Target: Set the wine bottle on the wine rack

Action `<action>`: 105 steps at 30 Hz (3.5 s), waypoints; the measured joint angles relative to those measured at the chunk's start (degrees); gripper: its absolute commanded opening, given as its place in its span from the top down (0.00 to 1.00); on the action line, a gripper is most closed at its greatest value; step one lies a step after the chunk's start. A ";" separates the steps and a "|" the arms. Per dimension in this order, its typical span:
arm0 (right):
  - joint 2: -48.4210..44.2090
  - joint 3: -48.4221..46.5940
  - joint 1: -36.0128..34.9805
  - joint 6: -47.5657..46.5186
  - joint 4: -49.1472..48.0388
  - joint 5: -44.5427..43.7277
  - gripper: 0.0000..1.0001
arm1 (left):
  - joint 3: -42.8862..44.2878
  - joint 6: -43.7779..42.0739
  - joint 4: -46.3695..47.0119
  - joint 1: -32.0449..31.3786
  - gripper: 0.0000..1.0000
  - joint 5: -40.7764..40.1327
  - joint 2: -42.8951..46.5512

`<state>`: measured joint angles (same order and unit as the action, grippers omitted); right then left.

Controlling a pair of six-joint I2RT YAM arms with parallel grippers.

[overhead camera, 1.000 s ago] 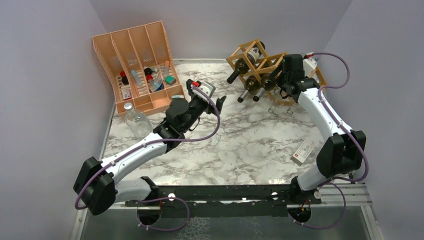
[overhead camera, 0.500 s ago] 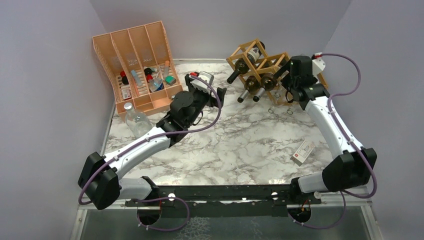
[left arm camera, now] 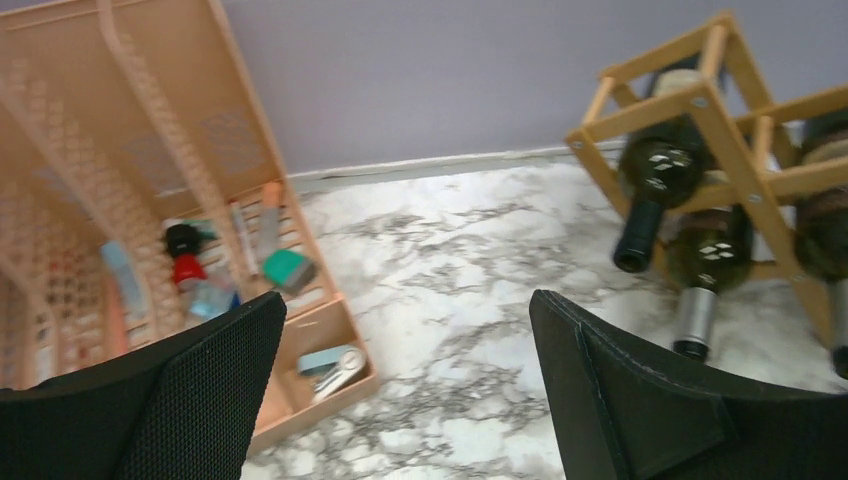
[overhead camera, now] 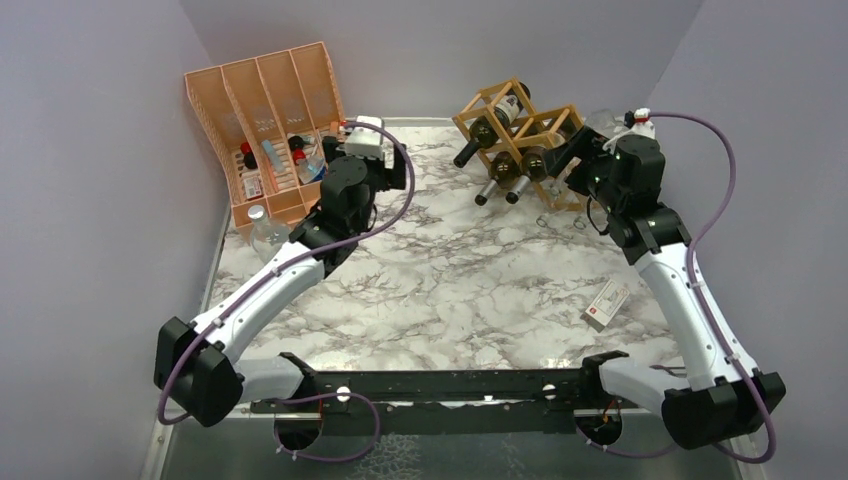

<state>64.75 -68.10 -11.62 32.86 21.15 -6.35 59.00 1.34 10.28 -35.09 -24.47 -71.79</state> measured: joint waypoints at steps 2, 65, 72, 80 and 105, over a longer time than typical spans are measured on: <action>-1.97 1.22 0.00 -0.98 -1.16 3.93 0.21 | 0.85 -0.37 -2.54 1.16 0.01 -3.28 1.22; -7.45 4.52 -0.02 -4.07 -1.18 20.15 0.27 | -8.83 10.80 -15.10 8.09 1.00 -6.51 4.68; -7.50 4.17 -0.02 -8.28 0.59 23.82 0.30 | -8.98 6.86 -11.56 5.90 1.00 9.60 3.52; -6.34 3.37 -1.81 -14.60 3.37 28.28 0.32 | -9.92 1.88 -4.33 4.17 0.63 21.77 0.37; 15.74 -9.81 -32.79 -19.17 1.22 13.64 0.21 | -10.91 -2.49 4.50 3.89 0.17 19.47 25.03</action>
<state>80.49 -77.91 -44.40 13.69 22.37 7.29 48.10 -1.15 14.79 -31.20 -4.99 -46.76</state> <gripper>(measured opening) 0.786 0.825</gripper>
